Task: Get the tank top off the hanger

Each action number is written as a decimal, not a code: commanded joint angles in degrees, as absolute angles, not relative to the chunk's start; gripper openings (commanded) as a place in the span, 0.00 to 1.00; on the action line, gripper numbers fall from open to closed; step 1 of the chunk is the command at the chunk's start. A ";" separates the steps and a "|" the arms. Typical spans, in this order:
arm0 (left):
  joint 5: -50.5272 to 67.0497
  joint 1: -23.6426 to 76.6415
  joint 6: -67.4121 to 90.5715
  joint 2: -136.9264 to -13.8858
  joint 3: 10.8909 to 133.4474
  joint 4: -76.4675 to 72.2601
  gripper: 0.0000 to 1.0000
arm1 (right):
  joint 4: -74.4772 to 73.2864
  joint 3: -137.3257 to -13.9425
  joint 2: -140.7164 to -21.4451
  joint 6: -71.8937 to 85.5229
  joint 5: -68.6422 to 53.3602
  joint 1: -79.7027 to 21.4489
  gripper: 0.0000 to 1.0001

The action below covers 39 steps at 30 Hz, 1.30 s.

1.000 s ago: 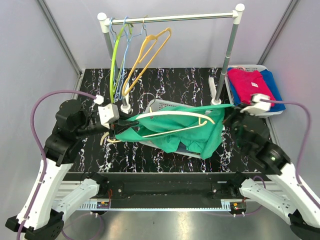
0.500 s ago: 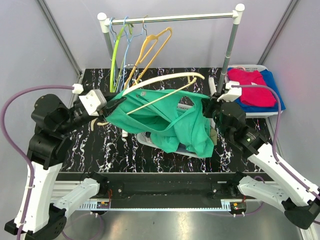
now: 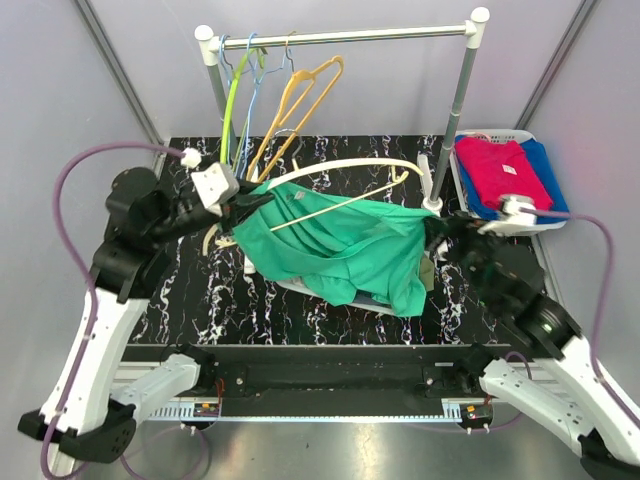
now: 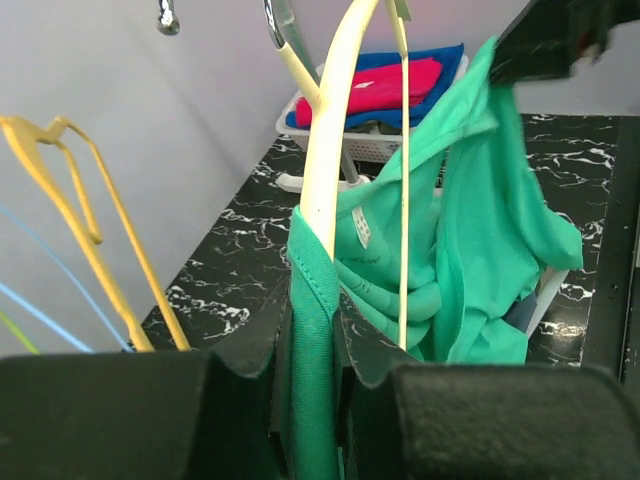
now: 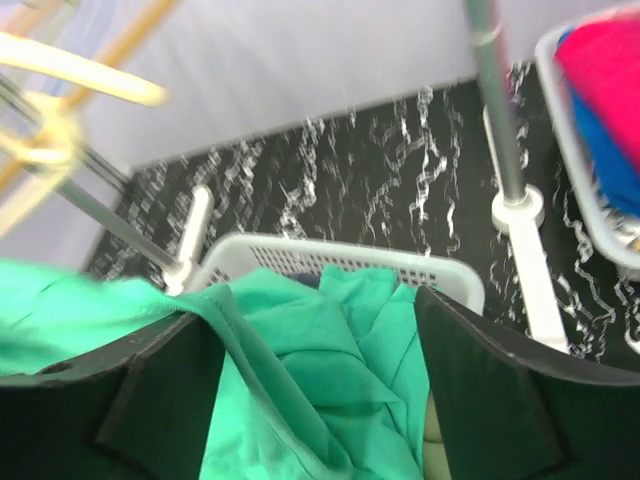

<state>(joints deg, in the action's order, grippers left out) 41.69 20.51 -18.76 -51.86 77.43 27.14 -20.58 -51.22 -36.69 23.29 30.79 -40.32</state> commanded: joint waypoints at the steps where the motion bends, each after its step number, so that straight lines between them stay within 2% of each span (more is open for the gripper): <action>1: 46.31 20.30 -15.91 -57.21 81.20 17.49 0.00 | -25.74 -56.76 -29.54 20.05 34.28 -39.99 0.85; 6: 48.52 21.61 -15.21 -63.01 86.92 17.49 0.00 | -27.94 -61.68 -25.67 13.37 29.54 -39.90 0.89; 7: 48.34 21.97 -15.12 -63.54 87.53 17.58 0.00 | -29.08 -62.57 -25.93 12.92 28.31 -39.90 0.99; 9: 48.34 23.02 -14.68 -64.86 89.12 17.40 0.00 | -33.21 -65.63 -28.20 12.31 28.13 -39.90 1.00; 12: 49.91 23.99 -13.98 -65.92 90.00 17.49 0.00 | -32.00 -67.14 -29.53 10.82 25.85 -39.90 1.00; 16: 53.43 25.31 -16.86 -66.18 88.86 20.99 0.00 | -28.66 -72.23 -33.83 4.51 17.42 -39.90 1.00; 21: 55.54 27.42 -24.69 -64.16 82.54 22.76 0.00 | -29.97 -82.68 -43.31 -3.07 4.44 -39.90 1.00; 25: 56.86 27.69 -27.94 -63.90 81.03 23.99 0.00 | -31.72 -86.30 -47.63 -6.40 -4.82 -39.90 1.00; 33: 61.34 27.69 -32.34 -63.55 81.92 26.19 0.00 | -43.49 -91.13 -52.64 -10.28 -18.35 -39.90 1.00; 39: 62.40 27.69 -33.66 -62.93 81.47 26.28 0.00 | -50.36 -92.20 -52.74 -11.86 -20.91 -39.90 0.96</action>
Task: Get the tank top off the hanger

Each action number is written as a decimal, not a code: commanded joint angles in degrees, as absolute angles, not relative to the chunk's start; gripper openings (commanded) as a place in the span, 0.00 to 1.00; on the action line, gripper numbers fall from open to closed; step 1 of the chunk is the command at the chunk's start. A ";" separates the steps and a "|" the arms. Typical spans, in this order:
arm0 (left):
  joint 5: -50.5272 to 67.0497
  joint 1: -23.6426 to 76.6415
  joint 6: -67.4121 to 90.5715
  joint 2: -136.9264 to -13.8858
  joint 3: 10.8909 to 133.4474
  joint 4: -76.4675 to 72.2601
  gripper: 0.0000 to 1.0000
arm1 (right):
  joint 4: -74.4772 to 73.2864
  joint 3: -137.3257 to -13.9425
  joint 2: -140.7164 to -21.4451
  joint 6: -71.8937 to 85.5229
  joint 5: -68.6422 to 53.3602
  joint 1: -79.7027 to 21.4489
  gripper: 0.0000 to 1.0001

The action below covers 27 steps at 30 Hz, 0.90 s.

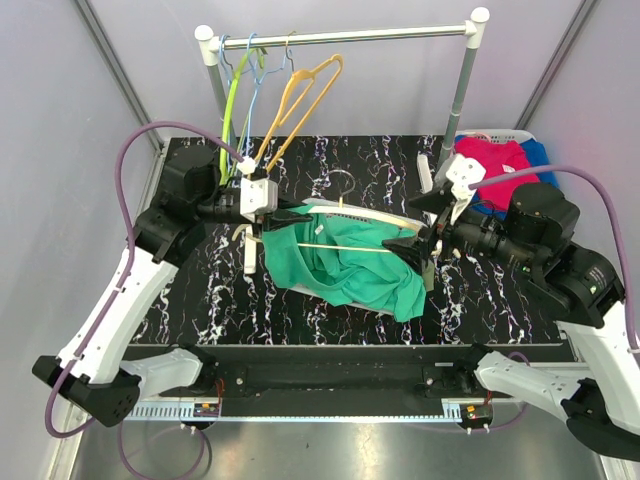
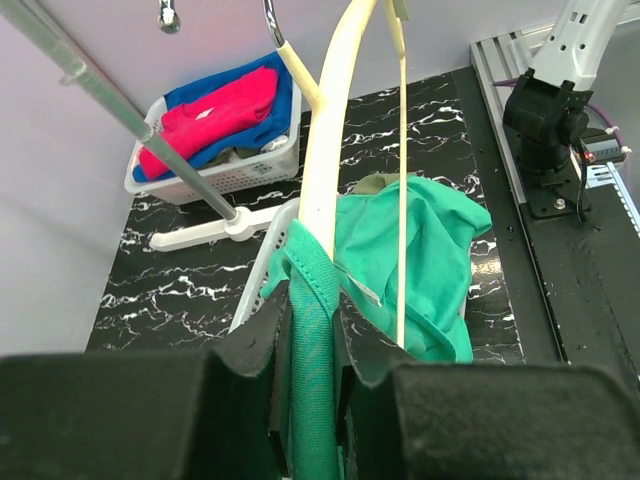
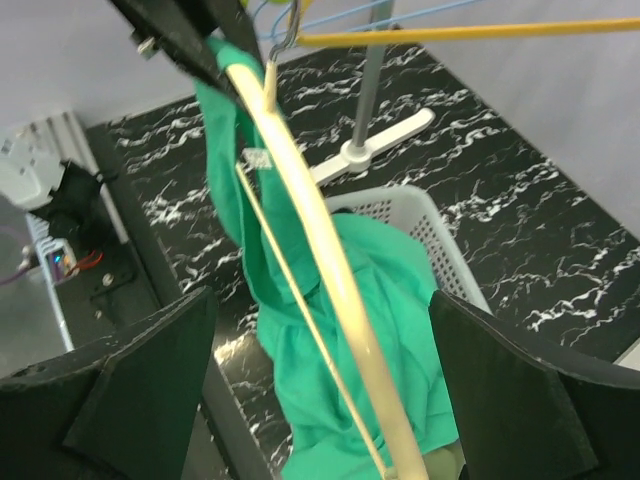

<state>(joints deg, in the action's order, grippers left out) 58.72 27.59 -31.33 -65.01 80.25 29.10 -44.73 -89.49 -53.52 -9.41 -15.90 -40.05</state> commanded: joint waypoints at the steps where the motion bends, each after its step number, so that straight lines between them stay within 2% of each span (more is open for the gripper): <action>1: 62.58 27.69 -33.66 -62.93 81.56 26.28 0.00 | -50.97 -92.20 -52.73 -11.95 -21.18 -39.90 0.94; 4: 62.49 27.60 -33.75 -62.67 82.26 26.37 0.00 | -52.47 -91.67 -52.30 -11.78 -21.18 -39.90 0.89; 8: 62.31 27.07 -35.15 -62.58 84.11 28.73 0.00 | -53.52 -90.44 -51.42 -11.16 -22.14 -39.90 0.74; 9: 62.14 27.07 -35.68 -62.49 84.11 29.70 0.00 | -53.70 -90.18 -51.16 -10.90 -22.24 -39.90 0.62; 11: 61.79 26.81 -36.21 -62.14 83.94 29.88 0.00 | -54.14 -89.56 -50.36 -10.72 -22.24 -39.90 0.48; 12: 61.87 26.72 -36.47 -62.05 83.76 29.88 0.00 | -54.31 -89.39 -50.10 -10.72 -22.24 -39.99 0.35; 14: 61.96 26.63 -36.47 -61.96 83.93 29.79 0.00 | -54.93 -88.86 -49.40 -10.72 -21.89 -39.90 0.29; 21: 63.28 26.63 -34.72 -63.19 86.22 28.57 0.00 | -55.20 -86.05 -47.99 -9.93 -21.36 -39.90 0.29; 25: 64.16 26.63 -32.61 -63.46 86.66 27.33 0.00 | -54.76 -84.47 -48.60 -9.76 -21.97 -39.82 0.48; 27: 64.69 26.63 -32.34 -63.46 86.49 27.25 0.00 | -54.49 -84.38 -48.95 -9.84 -21.97 -39.90 0.48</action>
